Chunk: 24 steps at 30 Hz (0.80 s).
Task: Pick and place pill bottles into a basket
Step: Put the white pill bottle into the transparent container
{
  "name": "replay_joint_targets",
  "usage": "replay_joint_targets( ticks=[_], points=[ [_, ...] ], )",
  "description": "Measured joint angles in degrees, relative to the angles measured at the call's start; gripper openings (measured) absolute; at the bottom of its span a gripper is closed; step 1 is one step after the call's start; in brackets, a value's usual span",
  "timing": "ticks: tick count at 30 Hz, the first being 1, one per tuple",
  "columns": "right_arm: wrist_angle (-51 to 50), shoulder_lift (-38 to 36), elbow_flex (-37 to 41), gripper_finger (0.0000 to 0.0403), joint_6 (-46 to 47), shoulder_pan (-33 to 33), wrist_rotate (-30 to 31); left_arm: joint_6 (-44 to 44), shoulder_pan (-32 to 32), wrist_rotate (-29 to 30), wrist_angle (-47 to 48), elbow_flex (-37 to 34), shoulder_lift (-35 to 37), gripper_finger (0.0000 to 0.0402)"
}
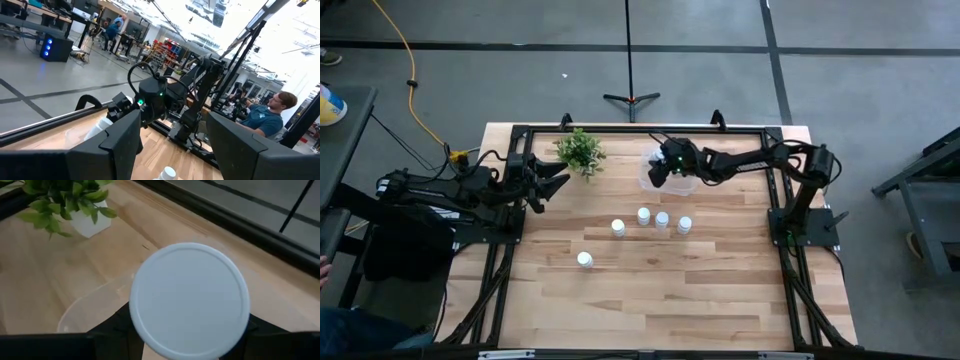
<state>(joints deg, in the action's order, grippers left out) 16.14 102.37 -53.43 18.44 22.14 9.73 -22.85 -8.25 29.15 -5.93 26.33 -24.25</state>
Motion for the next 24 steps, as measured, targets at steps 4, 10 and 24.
replay_joint_targets(
  ticks=[4, 10, 24],
  points=[
    [-3.02, 0.0, -2.93, 0.0169, -2.42, 0.15, 1.67, 0.0, 0.0, 0.0, 0.0, 0.0, 0.0, 0.026],
    [-8.8, 0.0, -5.53, 0.0169, -2.07, 1.09, 1.61, 0.0, 0.0, 0.0, -0.06, 0.0, 0.0, 0.026],
    [-10.47, 5.08, -5.51, 0.0169, -2.95, 1.11, 0.47, 0.0, 0.0, 0.07, 0.02, 0.0, 0.0, 0.026]
  ],
)
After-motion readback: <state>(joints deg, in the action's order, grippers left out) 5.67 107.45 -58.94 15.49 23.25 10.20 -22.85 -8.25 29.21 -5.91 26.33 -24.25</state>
